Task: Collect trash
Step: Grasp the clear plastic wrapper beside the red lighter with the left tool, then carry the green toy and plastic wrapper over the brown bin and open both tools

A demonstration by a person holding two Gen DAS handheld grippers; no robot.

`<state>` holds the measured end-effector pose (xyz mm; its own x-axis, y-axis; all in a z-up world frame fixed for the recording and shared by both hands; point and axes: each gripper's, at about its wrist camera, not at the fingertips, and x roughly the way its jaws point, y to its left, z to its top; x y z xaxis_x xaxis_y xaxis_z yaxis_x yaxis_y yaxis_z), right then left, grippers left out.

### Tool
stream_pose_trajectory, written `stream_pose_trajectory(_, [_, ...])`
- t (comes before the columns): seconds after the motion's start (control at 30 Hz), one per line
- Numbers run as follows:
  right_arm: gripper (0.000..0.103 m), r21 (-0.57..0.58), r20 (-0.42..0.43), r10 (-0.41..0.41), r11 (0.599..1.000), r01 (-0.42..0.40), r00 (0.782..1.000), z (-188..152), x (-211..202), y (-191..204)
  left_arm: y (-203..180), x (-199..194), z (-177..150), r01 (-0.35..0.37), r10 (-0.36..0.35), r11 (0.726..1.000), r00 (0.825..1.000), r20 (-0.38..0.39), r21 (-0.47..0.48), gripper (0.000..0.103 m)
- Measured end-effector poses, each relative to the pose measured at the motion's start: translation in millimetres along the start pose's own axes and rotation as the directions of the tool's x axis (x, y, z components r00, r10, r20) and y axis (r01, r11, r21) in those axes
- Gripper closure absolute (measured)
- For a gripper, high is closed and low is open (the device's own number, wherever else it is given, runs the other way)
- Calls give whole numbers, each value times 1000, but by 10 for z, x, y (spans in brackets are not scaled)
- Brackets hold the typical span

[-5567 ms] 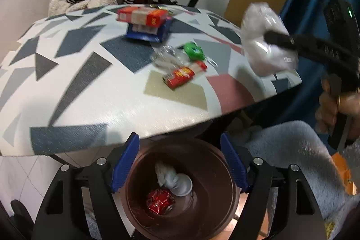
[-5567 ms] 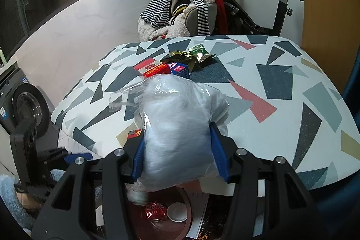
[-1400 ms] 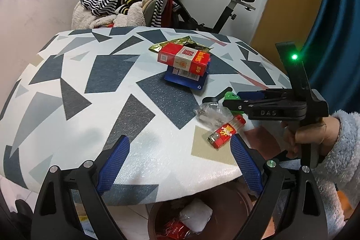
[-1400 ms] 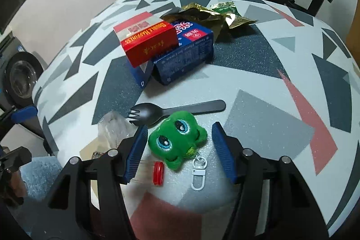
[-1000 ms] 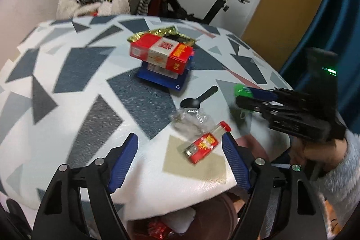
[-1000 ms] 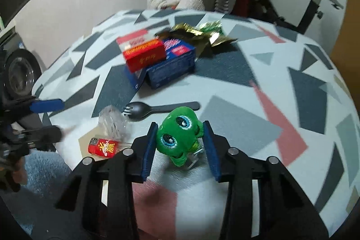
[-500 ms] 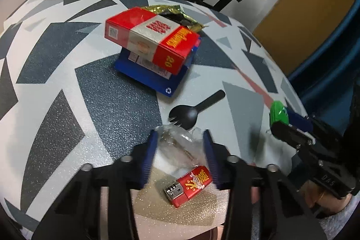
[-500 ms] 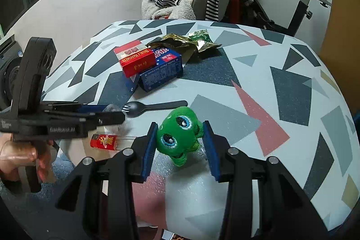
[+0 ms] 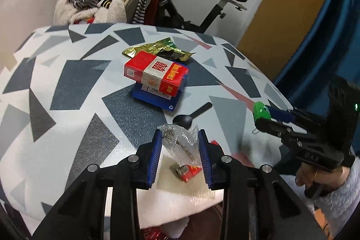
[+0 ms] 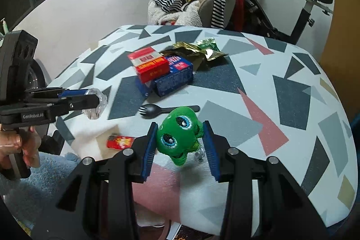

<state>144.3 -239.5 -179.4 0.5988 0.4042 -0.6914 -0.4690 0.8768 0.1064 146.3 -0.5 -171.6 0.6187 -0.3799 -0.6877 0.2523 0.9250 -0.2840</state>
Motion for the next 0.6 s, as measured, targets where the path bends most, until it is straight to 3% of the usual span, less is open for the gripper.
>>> stream_pose_trajectory(0.6, [61, -74, -13, 72, 995, -73, 997, -390, -455, 567, -224, -819, -561, 17, -23, 996, 997, 72, 83, 71])
